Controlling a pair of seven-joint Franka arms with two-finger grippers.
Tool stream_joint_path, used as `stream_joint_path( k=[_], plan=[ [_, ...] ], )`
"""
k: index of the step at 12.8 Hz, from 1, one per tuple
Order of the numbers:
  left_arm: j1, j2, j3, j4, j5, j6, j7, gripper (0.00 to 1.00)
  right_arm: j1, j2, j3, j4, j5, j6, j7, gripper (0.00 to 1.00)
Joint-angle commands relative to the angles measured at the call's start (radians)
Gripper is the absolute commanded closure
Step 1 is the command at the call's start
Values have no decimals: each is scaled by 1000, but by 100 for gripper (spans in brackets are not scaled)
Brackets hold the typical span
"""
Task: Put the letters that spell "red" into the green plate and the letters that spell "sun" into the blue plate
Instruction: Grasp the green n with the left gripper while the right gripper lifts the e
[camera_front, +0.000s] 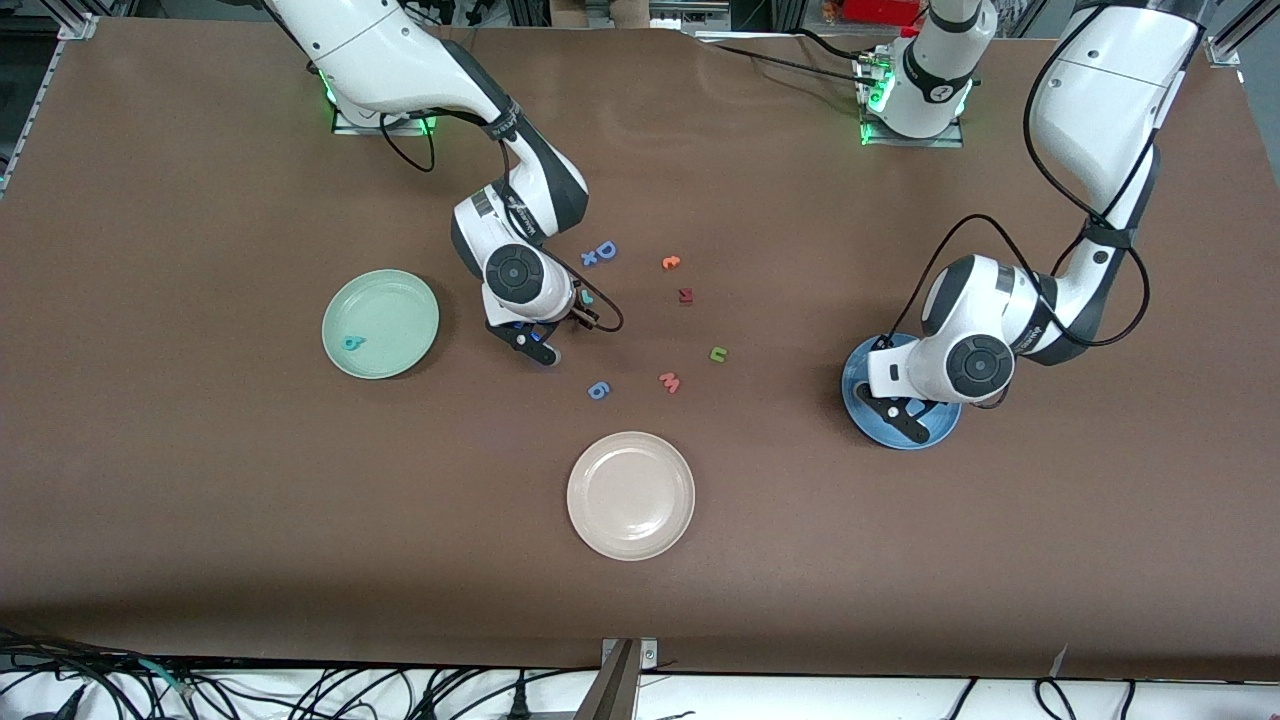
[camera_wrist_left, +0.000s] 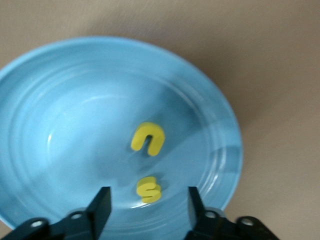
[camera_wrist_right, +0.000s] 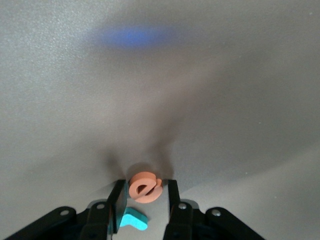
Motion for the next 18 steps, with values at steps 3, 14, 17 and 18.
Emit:
stream_joint_path(
  k=[3,14,17,18],
  plan=[
    [0,-68,-92,5,16,-19,-17,0,1,6,-3,-1,-6,-7,7,67],
    [-219,27,-149,129,28,-5,-635,0,-3,1,-6,2,-6,-14,3,85],
    [-234,67,-149,146,20,85,-709,0,-5,-2,-6,5,-6,-24,0,87],
    [-242,83,-149,144,23,110,-733,0,-7,-8,-9,5,-6,-28,-5,87]
  ],
)
